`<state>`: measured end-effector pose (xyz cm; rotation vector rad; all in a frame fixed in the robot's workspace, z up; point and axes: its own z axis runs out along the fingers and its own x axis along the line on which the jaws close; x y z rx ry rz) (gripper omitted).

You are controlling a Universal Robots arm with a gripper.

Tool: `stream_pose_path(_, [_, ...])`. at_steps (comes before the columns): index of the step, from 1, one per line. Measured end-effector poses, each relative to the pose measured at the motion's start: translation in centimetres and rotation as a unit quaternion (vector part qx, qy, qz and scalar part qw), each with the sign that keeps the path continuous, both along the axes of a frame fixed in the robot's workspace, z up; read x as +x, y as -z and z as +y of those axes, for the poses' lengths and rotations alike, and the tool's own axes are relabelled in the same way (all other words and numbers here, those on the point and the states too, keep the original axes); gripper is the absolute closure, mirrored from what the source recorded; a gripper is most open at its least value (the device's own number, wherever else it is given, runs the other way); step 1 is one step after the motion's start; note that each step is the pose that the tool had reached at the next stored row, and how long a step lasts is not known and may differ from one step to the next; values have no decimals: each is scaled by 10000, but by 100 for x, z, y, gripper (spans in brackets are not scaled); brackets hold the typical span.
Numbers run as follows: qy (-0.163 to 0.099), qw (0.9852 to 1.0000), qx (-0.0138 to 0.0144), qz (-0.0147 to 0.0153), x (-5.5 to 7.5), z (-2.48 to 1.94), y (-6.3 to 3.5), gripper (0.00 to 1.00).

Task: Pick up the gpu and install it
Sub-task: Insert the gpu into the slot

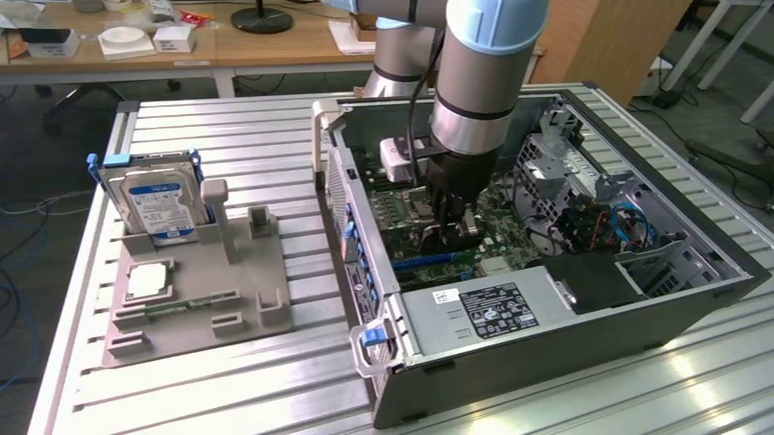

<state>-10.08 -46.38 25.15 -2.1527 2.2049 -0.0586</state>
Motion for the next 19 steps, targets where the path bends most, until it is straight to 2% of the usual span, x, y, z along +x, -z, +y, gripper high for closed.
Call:
stream_pose_path(9, [0, 10000, 0, -2, -25, 3, 50, 73])
stream_pose_path(19, [0, 10000, 0, -4, -35, 3, 65, 73])
